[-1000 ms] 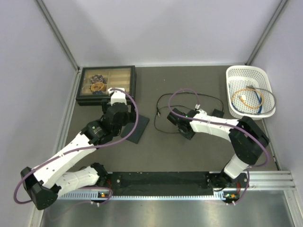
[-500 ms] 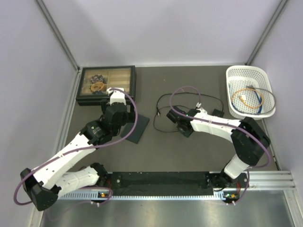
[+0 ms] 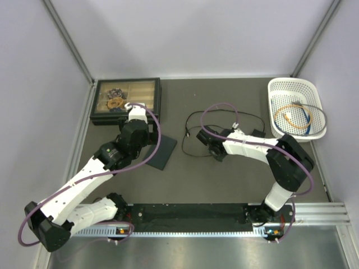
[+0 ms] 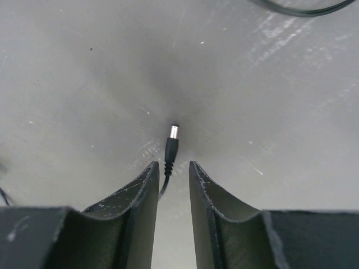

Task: Insert the plug into the switch port
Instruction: Pick up the power from the center of the board.

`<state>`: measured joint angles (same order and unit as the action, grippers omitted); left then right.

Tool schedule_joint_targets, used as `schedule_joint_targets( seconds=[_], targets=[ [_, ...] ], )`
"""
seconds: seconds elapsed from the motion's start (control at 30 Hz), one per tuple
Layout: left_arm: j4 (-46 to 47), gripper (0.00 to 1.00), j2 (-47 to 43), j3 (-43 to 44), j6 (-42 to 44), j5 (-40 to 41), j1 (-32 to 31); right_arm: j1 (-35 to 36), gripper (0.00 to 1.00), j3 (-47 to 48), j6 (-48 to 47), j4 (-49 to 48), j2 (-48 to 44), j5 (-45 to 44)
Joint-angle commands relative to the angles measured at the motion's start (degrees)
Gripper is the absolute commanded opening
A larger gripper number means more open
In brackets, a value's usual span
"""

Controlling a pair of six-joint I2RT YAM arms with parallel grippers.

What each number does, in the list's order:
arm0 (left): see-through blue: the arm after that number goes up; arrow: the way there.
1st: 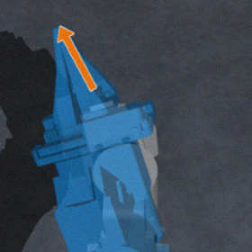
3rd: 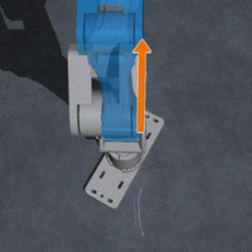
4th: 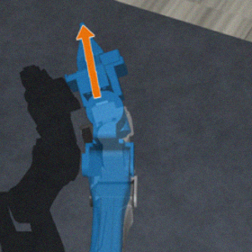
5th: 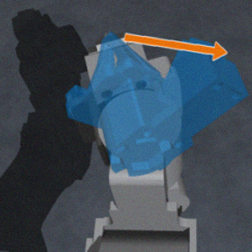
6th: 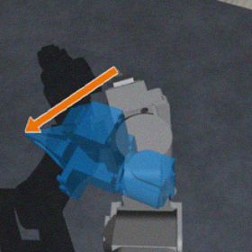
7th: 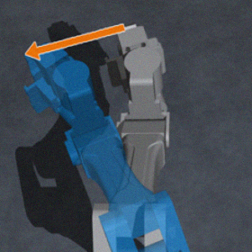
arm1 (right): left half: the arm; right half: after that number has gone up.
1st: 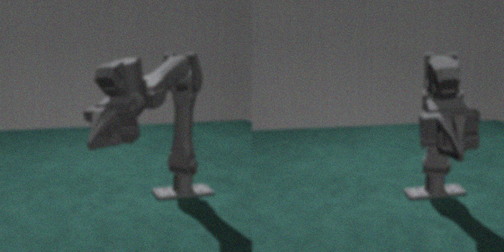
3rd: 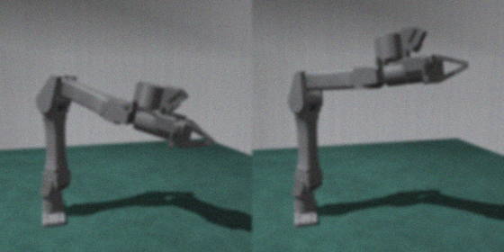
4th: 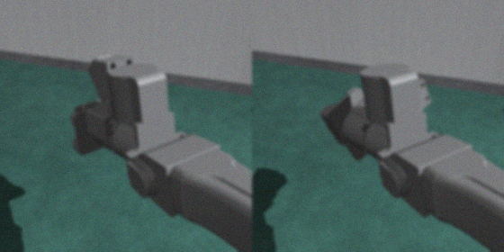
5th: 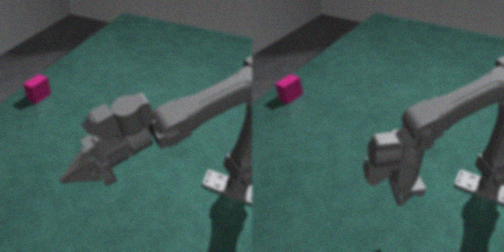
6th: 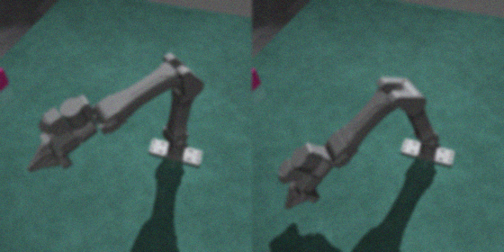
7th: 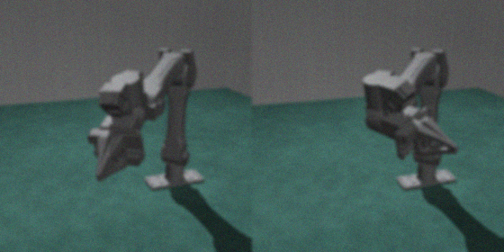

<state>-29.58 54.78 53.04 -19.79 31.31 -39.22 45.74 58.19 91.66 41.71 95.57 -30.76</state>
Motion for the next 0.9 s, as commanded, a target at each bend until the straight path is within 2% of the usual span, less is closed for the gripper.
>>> schedule_joint_targets(
  seconds=[0.0,0.63,0.87],
  targets=[
    [2.25,0.99,-0.38,-0.48,-0.25,-0.81,0.73,-0.38,0.28,0.96,0.36,-3.22,1.90,0.70],
    [2.43,0.99,-1.26,-1.00,-0.77,-3.36,2.04,-1.09,0.27,-0.72,2.21,-1.20,2.43,-1.49],
    [2.51,0.99,-1.26,-1.09,-0.86,-3.89,2.57,-1.18,0.17,1.57,1.86,2.58,3.75,-2.46]
  ],
)
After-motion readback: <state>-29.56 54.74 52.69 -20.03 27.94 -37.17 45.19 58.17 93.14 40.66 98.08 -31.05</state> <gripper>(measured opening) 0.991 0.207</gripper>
